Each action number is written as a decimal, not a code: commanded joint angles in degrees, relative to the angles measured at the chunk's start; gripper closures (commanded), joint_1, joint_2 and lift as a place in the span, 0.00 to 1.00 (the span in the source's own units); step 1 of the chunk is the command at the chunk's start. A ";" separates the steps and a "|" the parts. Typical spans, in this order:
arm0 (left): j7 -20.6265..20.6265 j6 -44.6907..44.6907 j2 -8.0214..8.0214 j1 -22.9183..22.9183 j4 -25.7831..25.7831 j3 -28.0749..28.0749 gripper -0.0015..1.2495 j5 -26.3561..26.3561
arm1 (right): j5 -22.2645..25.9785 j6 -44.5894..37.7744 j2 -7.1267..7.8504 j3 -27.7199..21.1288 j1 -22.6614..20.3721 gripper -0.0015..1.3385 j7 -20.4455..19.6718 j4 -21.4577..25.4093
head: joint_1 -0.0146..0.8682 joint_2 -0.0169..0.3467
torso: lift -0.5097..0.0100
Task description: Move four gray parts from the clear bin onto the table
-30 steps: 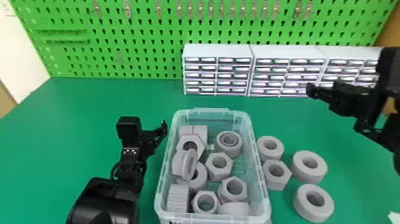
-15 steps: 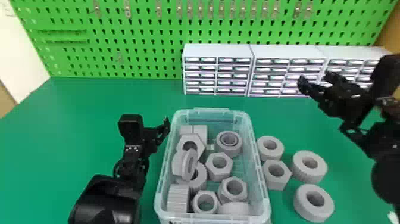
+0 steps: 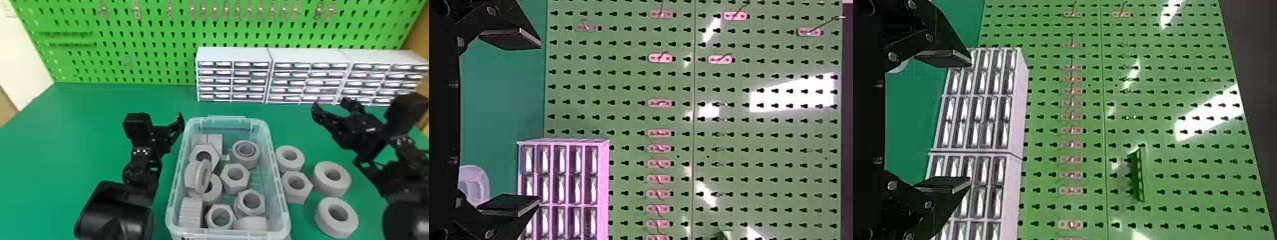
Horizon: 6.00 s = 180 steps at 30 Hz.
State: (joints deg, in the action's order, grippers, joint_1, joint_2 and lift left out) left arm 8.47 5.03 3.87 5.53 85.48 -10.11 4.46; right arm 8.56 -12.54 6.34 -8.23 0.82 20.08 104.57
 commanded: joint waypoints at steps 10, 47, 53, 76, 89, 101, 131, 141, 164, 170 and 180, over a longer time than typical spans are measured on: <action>-0.38 0.42 0.00 -0.69 2.76 0.18 0.15 0.20 | -0.73 3.66 -3.00 -3.73 -4.95 0.32 -2.24 -0.42 | 0.80 0.24 | 0.88; -0.73 1.39 0.00 -0.87 2.85 0.89 0.15 0.64 | 0.23 4.89 -3.61 -7.07 -4.25 0.34 -6.72 -0.68 | 0.80 0.24 | 0.88; -0.82 1.39 0.00 -0.96 2.85 0.89 0.15 0.72 | -0.30 4.89 -3.61 -7.16 -4.34 0.34 -6.72 -0.16 | 0.80 0.24 | 0.88; -0.91 1.47 0.00 -1.05 2.85 1.15 0.15 0.72 | -0.91 3.66 -3.88 -6.89 -4.69 0.34 -6.72 0.46 | 0.80 0.24 | 0.88; -1.00 1.47 0.00 -1.05 2.85 1.59 0.15 0.55 | -0.91 3.31 -3.70 -6.80 -4.78 0.34 -6.72 0.72 | 0.80 0.24 | 0.88; -1.08 1.47 0.00 -1.13 2.85 1.85 0.15 0.55 | -0.91 3.13 -3.70 -6.98 -4.87 0.34 -6.72 0.90 | 0.80 0.24 | 0.88; -1.17 1.47 0.00 -1.31 3.02 2.82 0.15 0.20 | -0.91 2.87 -3.70 -7.07 -5.13 0.34 -6.72 0.90 | 0.80 0.24 | 0.88; -1.08 1.47 0.00 -1.48 3.02 3.17 0.15 -0.33 | -1.09 2.69 -3.52 -6.63 -4.87 0.34 -6.72 0.90 | 0.80 0.24 | 0.88; -1.08 1.47 0.00 -1.66 3.02 3.61 0.15 -0.42 | -1.09 2.69 -3.44 -6.54 -4.95 0.34 -6.72 0.90 | 0.80 0.24 | 0.88; -1.08 1.47 0.00 -1.75 3.02 3.61 0.15 -0.42 | -1.09 2.25 -3.44 -6.72 -4.95 0.34 -6.72 0.90 | 0.80 0.24 | 0.88; -1.08 1.39 0.00 -1.84 3.02 3.61 0.15 -0.51 | -1.09 2.25 -3.44 -6.63 -4.95 0.34 -6.72 0.90 | 0.80 0.24 | 0.88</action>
State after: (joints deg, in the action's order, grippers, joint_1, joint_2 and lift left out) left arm 7.36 6.48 3.87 3.70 88.51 -6.50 4.04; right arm 7.46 -10.28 2.90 -14.87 -4.13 13.36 105.47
